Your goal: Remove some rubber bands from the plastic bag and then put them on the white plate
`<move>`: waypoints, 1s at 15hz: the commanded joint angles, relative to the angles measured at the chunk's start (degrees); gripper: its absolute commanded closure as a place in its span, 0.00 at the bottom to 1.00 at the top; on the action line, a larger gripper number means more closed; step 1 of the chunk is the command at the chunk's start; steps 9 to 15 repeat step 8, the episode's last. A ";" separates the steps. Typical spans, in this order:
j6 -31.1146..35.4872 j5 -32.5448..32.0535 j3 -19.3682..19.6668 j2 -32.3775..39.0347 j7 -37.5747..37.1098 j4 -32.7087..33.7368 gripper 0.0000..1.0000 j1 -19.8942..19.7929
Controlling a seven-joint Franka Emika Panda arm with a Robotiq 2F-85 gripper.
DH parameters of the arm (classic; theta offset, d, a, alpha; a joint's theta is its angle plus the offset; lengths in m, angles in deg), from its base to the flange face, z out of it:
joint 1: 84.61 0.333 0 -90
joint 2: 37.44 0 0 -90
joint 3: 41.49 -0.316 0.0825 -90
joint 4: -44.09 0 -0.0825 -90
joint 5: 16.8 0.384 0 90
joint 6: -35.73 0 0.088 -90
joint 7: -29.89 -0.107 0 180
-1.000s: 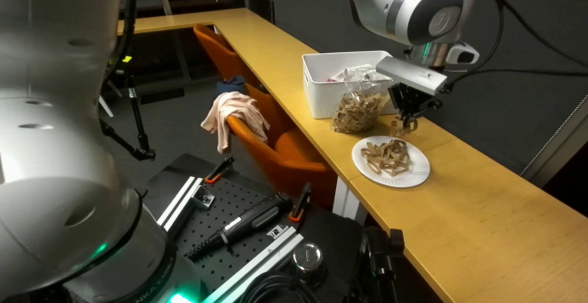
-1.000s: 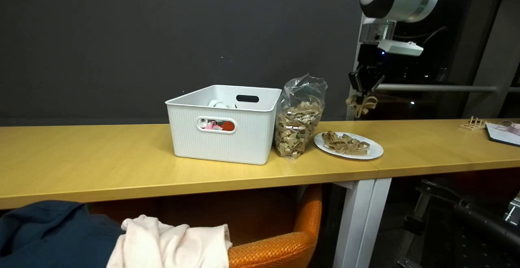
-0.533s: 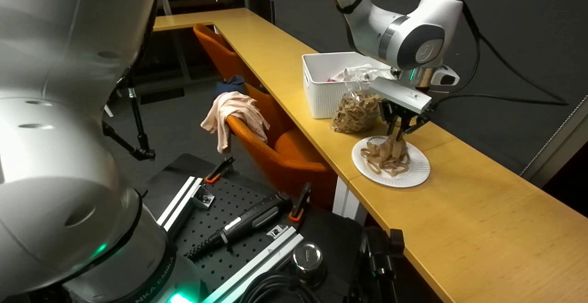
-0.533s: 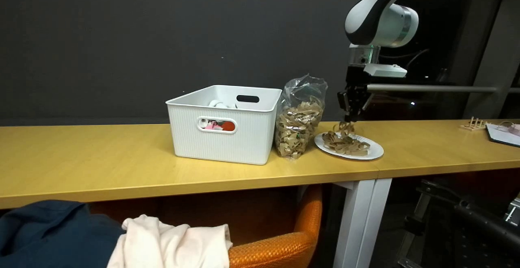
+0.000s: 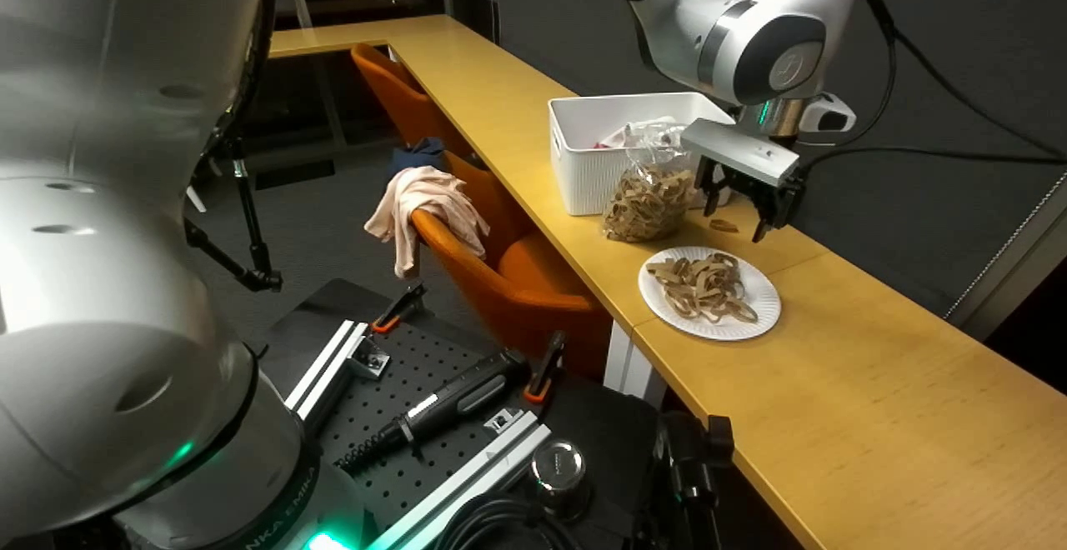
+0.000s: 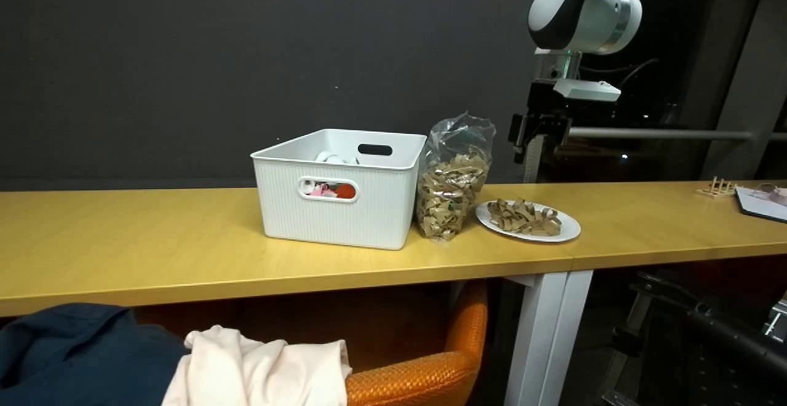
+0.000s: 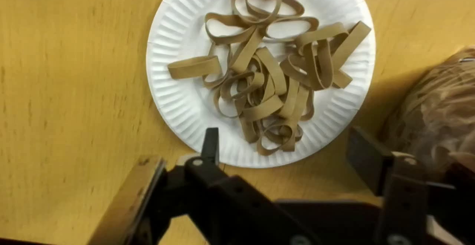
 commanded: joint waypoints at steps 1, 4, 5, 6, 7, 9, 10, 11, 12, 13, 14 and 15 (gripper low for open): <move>0.00 -0.27 1.03 -5.86 -1.26 -2.54 0.00 0.04; 0.42 -0.42 1.85 -8.69 -2.41 -3.28 0.00 0.39; 0.55 -0.49 2.01 -9.29 -2.83 -3.43 0.00 0.55; 0.43 -0.40 2.02 -9.66 -2.98 -3.44 0.00 0.60; 0.44 -0.37 2.04 -10.02 -3.17 -3.55 0.00 0.64; 0.54 -0.21 2.01 -10.23 -3.41 -3.63 0.00 0.65; 0.54 -0.21 2.01 -10.23 -3.41 -3.63 0.00 0.65; 0.54 -0.21 2.01 -10.23 -3.41 -3.63 0.00 0.65; 0.54 -0.21 2.01 -10.23 -3.41 -3.63 0.00 0.65; 0.54 -0.21 2.01 -10.23 -3.41 -3.63 0.00 0.65; 0.54 -0.21 2.01 -10.23 -3.41 -3.63 0.00 0.65; 0.54 -0.21 2.01 -10.23 -3.41 -3.63 0.00 0.65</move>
